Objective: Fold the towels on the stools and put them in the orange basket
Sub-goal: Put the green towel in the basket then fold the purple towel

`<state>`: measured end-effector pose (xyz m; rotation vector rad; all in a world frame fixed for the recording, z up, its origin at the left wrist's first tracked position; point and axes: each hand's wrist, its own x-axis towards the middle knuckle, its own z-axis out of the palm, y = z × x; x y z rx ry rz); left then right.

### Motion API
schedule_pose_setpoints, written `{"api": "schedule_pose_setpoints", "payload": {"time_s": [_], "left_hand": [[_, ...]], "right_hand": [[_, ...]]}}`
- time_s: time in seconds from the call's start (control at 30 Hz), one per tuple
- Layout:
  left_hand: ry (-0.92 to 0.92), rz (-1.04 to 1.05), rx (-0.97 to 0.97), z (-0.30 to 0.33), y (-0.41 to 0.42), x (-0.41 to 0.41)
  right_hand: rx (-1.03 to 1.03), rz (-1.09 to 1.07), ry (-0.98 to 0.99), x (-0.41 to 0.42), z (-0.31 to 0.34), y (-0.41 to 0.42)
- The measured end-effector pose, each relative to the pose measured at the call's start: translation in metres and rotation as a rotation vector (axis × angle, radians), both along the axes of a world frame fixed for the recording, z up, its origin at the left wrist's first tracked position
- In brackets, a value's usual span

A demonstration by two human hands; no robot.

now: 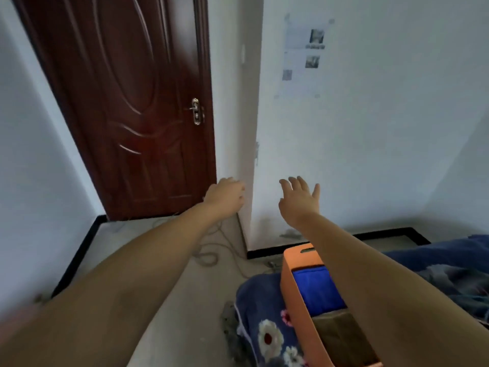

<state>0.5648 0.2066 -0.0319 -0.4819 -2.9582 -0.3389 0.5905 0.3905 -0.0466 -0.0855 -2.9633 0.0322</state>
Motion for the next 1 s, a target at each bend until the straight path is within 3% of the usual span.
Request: {"api": "schedule_pose_setpoints", "payload": {"time_s": [0.23,0.57,0.8,1.0], "left_hand": [[-0.026,0.256,-0.064,-0.004,-0.164,0.119],[-0.089,0.860,-0.122,0.014,-0.380,0.362],[-0.068,1.309,-0.077,0.014,-0.418,0.533],[-0.141,1.647,-0.005,-0.019,-0.367,0.691]], "right_hand": [[-0.058,0.307,-0.008,0.070,-0.003,-0.174],[-0.059,0.933,-0.039,0.219,0.008,-0.429],[-0.035,1.382,-0.048,0.351,0.016,-0.526],[0.026,1.698,-0.145,0.492,-0.017,-0.538]]}}
